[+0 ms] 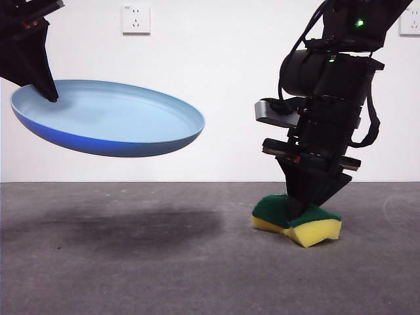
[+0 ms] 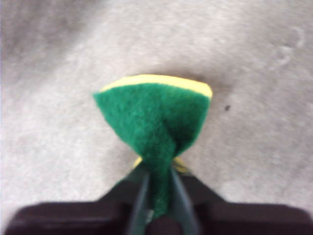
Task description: Pick up the plate,pick up the cloth,clean the plate with the cloth
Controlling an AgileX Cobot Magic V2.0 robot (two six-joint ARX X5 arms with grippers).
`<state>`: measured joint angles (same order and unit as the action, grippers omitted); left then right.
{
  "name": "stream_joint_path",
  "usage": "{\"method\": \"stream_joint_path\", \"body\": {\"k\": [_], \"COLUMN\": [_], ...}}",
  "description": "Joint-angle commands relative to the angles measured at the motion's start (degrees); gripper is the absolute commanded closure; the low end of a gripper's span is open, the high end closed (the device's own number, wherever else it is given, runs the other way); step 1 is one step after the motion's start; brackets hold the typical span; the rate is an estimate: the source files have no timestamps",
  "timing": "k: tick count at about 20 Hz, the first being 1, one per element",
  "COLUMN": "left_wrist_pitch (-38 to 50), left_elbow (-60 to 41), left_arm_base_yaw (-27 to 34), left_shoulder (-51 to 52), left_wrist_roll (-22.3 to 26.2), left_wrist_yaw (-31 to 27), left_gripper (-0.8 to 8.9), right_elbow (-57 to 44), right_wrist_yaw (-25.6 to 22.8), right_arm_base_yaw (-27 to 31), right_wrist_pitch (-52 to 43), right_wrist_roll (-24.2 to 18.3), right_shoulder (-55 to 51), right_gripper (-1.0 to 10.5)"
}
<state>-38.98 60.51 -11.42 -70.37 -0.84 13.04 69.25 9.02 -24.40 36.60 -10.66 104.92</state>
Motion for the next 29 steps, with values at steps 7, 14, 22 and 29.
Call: {"method": "stream_joint_path", "body": {"k": [7, 14, 22, 29], "left_wrist_pitch": [1.5, 8.1, 9.0, 16.2], "left_elbow": [-0.4, -0.4, -0.4, -0.4], "left_arm_base_yaw": [-1.0, -8.5, -19.4, -20.3], "left_shoulder": [-0.4, -1.3, -1.3, -1.3], "left_wrist_roll": [0.4, -5.6, -7.6, -10.4], "left_wrist_yaw": [-4.2, -5.4, -5.5, -6.1], "left_gripper": [8.21, 8.21, 8.21, 8.21], "right_elbow": [-0.1, -0.1, -0.1, -0.1], "right_wrist_yaw": [3.1, 6.7, -1.8, 2.4], "right_arm_base_yaw": [-1.7, -10.2, -15.2, -21.2], "right_wrist_pitch": [-0.1, -2.8, -8.8, -3.3], "right_wrist_roll": [3.8, 11.7, 11.8, 13.0], "right_shoulder": [-8.7, -26.9, -21.6, -16.7], "right_gripper": [9.6, 9.6, 9.6, 9.6]}}
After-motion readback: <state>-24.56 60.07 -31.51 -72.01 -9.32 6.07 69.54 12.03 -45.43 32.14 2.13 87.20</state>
